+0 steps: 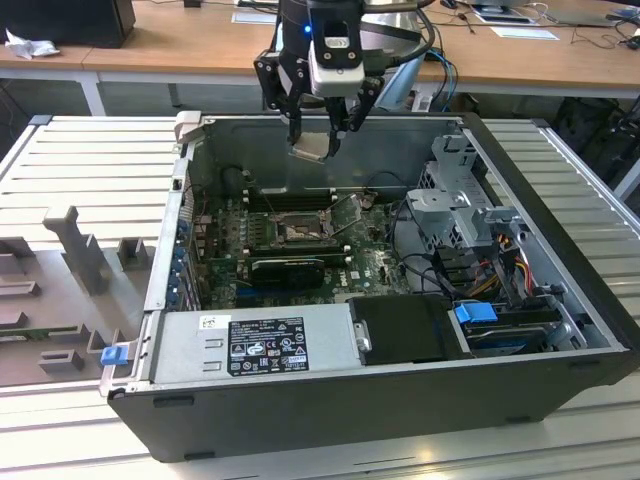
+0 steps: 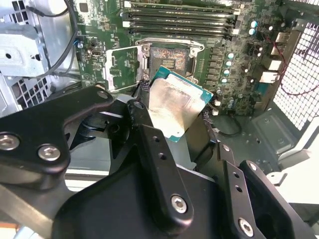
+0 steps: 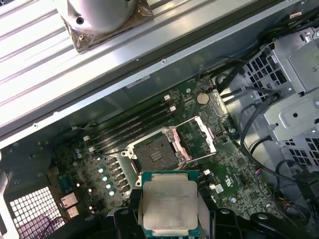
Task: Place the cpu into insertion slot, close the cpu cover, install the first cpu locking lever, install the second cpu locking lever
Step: 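Place the cpu into insertion slot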
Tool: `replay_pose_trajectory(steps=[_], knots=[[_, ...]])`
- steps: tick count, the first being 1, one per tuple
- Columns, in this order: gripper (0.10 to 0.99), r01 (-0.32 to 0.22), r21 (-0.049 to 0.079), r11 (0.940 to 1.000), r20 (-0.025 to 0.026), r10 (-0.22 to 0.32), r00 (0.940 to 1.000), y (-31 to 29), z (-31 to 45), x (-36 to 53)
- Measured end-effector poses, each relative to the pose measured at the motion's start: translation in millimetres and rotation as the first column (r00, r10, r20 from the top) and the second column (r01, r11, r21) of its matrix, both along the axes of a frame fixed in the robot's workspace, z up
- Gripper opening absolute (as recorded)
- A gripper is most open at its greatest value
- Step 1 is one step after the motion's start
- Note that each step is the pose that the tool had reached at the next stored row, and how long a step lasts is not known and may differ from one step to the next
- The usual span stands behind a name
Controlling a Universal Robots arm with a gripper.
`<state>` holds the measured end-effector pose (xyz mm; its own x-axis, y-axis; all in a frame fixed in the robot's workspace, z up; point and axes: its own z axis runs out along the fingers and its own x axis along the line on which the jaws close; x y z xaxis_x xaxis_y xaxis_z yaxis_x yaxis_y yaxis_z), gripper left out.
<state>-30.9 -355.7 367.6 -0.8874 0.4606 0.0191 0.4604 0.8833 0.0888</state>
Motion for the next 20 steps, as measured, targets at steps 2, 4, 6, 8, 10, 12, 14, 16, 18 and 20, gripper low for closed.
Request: replay_pose_trajectory(steps=[2,4,6,8,10,12,14,16,18,20], knots=[[0.533,0.023,-0.001,0.9997,0.0001,-0.023,0.9997,0.0,-0.2,0.0],[0.533,0.064,-0.002,0.9980,0.0000,-0.064,0.9980,0.0,-0.5,0.0],[0.533,0.081,-0.002,0.9967,0.0000,-0.081,0.9967,0.0,-0.6,-0.4],[0.533,0.091,-0.002,0.9959,0.0000,-0.091,0.9959,0.0,-0.7,-1.1],[0.533,0.099,-0.002,0.9951,0.0000,-0.099,0.9951,0.0,-0.7,-1.4],[0.533,0.102,-0.002,0.9948,0.0001,-0.102,0.9948,0.1,-1.5,-1.5],[0.533,0.103,-0.002,0.9947,0.0001,-0.103,0.9947,0.0,-2.2,-1.5],[0.533,0.103,-0.002,0.9947,0.0001,-0.103,0.9947,0.0,-2.9,-1.5],[0.533,0.103,-0.002,0.9947,0.0000,-0.103,0.9947,0.0,-3.4,-1.5],[0.533,0.103,-0.002,0.9947,0.0001,-0.103,0.9947,0.0,-3.8,-1.5]])
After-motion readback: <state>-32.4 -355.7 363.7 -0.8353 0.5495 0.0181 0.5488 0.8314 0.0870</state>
